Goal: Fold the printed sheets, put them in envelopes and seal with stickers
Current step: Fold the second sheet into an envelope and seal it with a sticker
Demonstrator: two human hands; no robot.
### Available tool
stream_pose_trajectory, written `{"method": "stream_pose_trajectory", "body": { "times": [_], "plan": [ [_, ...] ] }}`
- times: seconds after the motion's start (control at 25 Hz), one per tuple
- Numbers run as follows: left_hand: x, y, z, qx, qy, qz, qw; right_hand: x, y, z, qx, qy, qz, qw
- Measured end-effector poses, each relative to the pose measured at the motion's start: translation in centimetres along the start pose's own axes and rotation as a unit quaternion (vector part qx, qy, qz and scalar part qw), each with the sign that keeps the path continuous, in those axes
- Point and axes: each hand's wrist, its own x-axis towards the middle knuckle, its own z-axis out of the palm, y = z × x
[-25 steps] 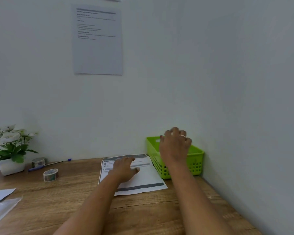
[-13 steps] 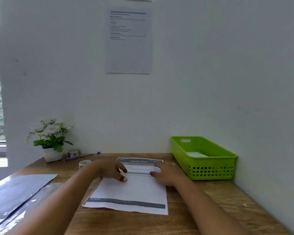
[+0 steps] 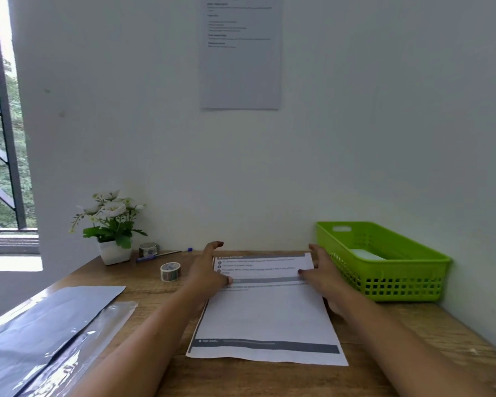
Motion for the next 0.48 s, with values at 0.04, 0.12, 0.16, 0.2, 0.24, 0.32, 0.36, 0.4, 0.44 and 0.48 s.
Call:
{"method": "stream_pose_trajectory", "body": {
  "times": [0.04,0.12,0.16,0.2,0.24,0.32,0.36,0.4,0.44,0.48],
  "plan": [
    [0.0,0.0,0.0,-0.019,0.008,0.002,1.0,-0.2,-0.3,-0.3,0.037,-0.006,0.003,0.999],
    [-0.1,0.0,-0.1,-0.03,0.021,0.02,0.999,-0.8,-1.0,-1.1,0.058,-0.019,-0.005,0.998],
    [-0.2,0.1,-0.2,-0.018,0.032,0.034,0.999,-1.0,-1.4,-1.6,0.059,-0.027,-0.014,0.998],
    [-0.2,0.1,-0.4,0.002,0.044,0.052,0.998,-1.0,-1.7,-1.9,0.051,-0.03,-0.021,0.998],
    [-0.3,0.2,-0.5,0.027,0.053,0.069,0.996,-1.1,-1.9,-2.1,0.043,-0.03,-0.028,0.998],
    [-0.7,0.4,-0.5,0.114,0.066,0.102,0.986,-1.0,-1.8,-2.3,0.008,-0.023,-0.032,0.999],
    [-0.8,0.6,-0.4,0.182,0.074,0.12,0.973,-0.9,-1.6,-2.4,-0.022,-0.007,-0.04,0.999],
    [-0.9,0.8,-0.4,0.248,0.083,0.136,0.956,-0.7,-1.6,-2.6,-0.077,0.017,-0.063,0.995],
    [-1.0,1.0,-0.3,0.293,0.091,0.152,0.94,-0.6,-1.6,-2.7,-0.16,0.037,-0.092,0.982],
    [-1.1,1.3,-0.3,0.316,0.092,0.168,0.929,-0.7,-1.7,-2.7,-0.252,0.039,-0.119,0.96]
  ]
}}
